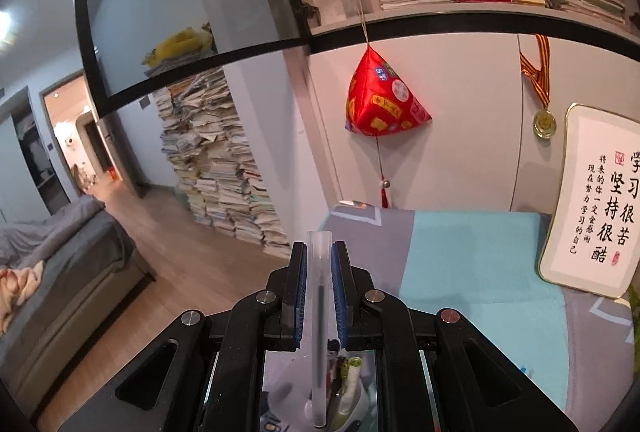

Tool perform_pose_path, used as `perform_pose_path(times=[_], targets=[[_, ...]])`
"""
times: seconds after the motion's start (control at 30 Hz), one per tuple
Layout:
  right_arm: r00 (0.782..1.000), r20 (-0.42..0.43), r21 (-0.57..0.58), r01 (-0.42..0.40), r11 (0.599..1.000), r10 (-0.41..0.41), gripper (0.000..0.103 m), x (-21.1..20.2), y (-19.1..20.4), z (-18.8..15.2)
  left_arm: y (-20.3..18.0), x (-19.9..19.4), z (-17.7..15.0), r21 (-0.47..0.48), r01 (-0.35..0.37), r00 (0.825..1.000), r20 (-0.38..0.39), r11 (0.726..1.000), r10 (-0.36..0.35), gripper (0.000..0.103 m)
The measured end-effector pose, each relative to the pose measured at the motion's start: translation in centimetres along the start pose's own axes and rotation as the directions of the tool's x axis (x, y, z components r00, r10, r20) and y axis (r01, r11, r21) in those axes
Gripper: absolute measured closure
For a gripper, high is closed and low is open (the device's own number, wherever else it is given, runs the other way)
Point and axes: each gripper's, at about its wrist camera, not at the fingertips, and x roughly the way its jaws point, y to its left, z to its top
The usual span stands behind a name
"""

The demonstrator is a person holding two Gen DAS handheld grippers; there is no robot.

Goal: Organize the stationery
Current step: 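Lift the clear pen with the right gripper and lower it into the cup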

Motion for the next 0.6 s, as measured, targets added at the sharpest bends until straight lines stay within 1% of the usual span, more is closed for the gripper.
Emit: perform_pose_path(times=[0.23,0.33,0.43,0.53,0.6], targets=[[0.998,-0.057,0.023,-0.008,1.000,0.010,0.090,-0.4,-1.6,-1.8,0.0,-0.1,-0.1,0.000,0.000,1.000,-0.001,1.000,0.000,0.034],[0.996,-0.078,0.041,-0.033,0.999,0.037,0.090,-1.1,-2.1,-2.3,0.0,0.0,0.0,0.000,0.000,1.000,0.000,1.000,0.000,0.034],[0.994,-0.096,0.031,-0.052,0.998,0.054,0.090,-1.8,-2.1,-2.8,0.0,-0.1,0.0,0.000,0.000,1.000,-0.001,1.000,0.000,0.034],[0.992,-0.120,0.006,-0.044,0.999,0.044,0.090,-1.9,-1.8,-3.5,-0.1,0.0,0.0,0.000,-0.001,1.000,-0.003,1.000,0.001,0.033],[0.988,-0.149,0.012,-0.039,0.999,0.041,0.090,-1.5,-2.0,-4.3,-0.1,0.0,0.0,0.000,-0.001,1.000,-0.003,1.000,0.001,0.033]])
